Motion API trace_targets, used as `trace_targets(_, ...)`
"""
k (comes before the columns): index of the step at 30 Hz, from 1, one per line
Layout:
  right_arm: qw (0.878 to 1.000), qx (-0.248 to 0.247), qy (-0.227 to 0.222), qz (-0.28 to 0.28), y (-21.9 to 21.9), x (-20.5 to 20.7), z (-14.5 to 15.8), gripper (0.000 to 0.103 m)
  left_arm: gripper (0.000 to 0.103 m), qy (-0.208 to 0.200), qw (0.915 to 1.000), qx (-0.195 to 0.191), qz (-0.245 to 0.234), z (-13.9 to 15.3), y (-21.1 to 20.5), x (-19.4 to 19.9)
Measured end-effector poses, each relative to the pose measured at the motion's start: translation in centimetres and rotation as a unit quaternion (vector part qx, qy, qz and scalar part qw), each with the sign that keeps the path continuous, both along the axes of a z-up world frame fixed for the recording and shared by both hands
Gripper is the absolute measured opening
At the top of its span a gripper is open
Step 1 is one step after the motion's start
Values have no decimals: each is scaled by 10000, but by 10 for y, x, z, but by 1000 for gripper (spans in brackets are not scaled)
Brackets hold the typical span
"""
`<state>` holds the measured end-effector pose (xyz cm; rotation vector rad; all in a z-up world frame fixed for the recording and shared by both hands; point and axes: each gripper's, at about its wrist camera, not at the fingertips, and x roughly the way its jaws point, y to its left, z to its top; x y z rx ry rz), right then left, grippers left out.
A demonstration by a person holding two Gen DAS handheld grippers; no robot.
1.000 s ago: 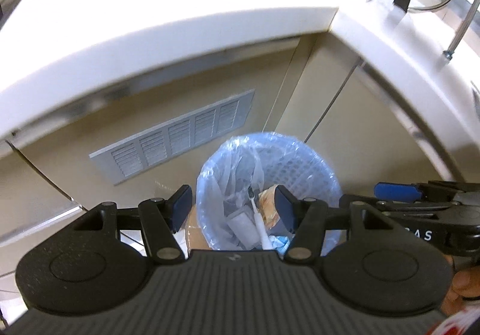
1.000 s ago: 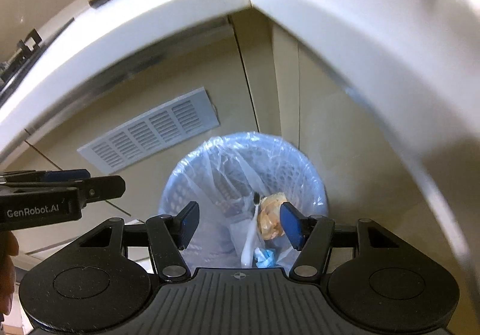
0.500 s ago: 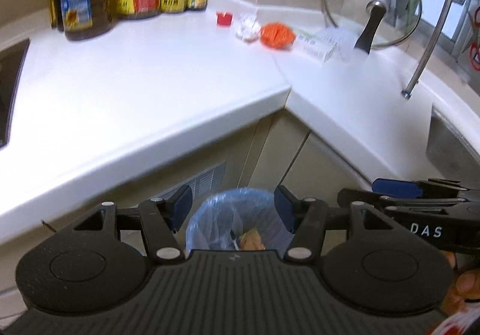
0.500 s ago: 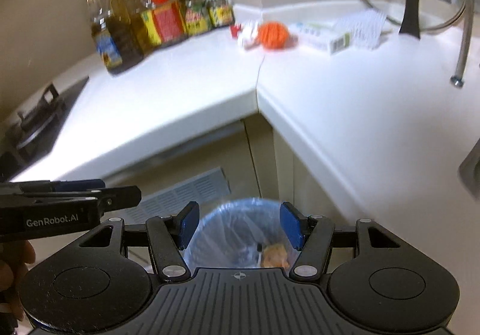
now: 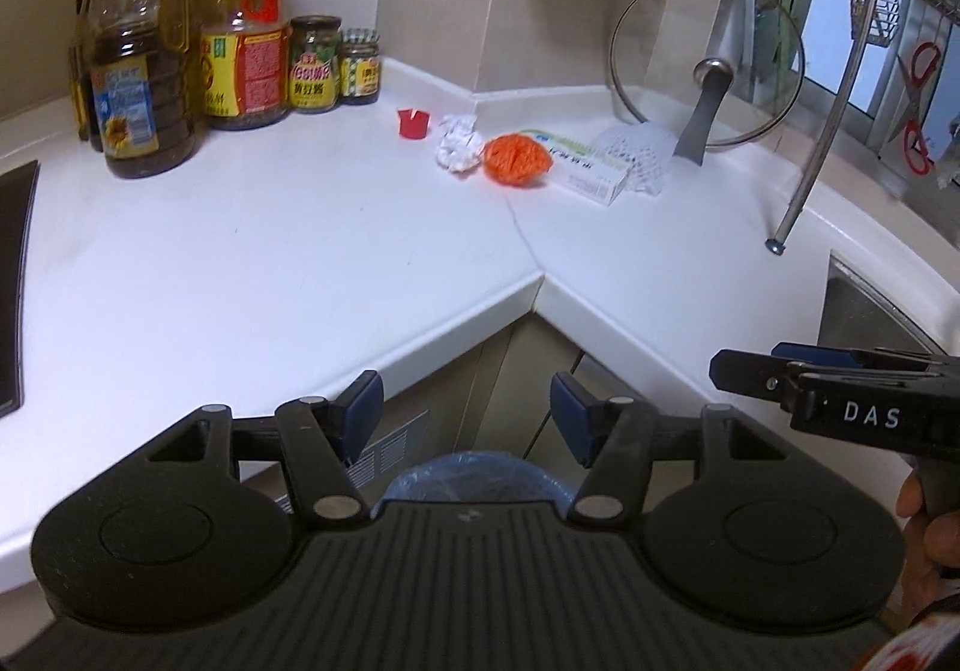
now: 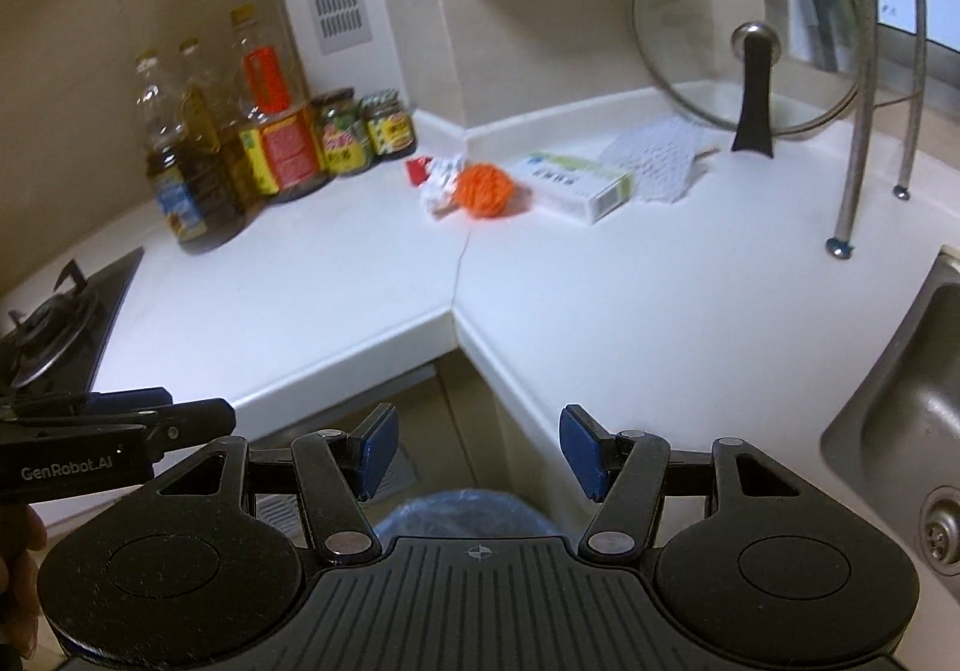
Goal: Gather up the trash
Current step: 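Raise both tools from the wastebasket toward the counter trash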
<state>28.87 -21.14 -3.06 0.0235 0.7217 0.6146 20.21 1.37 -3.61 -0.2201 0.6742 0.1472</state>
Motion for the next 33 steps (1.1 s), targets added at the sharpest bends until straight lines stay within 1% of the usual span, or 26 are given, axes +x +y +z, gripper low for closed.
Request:
trace_targets(9,9994,61,-51,-351,-16,9,10,60,63,-116,9996,105,-236,11,-6,15)
trace_targets(16,9990,104,-90,-427,-25,38,13,60,67,-216,9994,116,-230,16,-10,44)
trace_targets(22,9993,193,-117,-290,-26,90,10,60,70,-227,9996,164,-15,18,-13,88)
trace_targets(24,9995,210,-140,-207,-24,109,8,60,74,-232,9995,197,55,17,-14,106)
trace_targets(27,9996,211,-152,-104,-21,137,4,60,75,-210,9993,278,149,16,-17,135)
trace_targets(33,9997,232,-94,33,-15,192,-10,61,75,-189,9989,410,96,8,-22,193)
